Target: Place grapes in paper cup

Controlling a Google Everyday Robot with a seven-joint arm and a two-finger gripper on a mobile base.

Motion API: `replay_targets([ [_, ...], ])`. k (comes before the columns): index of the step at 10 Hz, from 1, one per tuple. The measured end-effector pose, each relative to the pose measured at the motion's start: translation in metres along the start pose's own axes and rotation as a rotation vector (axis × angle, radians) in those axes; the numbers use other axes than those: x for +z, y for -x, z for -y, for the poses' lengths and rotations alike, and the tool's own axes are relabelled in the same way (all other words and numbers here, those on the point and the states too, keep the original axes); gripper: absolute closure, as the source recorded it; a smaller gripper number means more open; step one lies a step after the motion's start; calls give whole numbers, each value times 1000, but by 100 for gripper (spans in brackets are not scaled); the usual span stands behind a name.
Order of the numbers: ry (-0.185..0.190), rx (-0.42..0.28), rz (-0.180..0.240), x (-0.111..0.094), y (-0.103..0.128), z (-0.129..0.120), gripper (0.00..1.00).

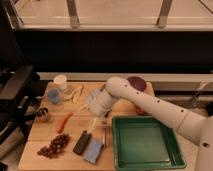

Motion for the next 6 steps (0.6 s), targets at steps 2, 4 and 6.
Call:
replay_targets([
  [2,14,-23,15,6,7,-1,28],
  [4,15,-24,16,7,8,-1,28],
  [6,22,-21,23,12,7,-1,28],
])
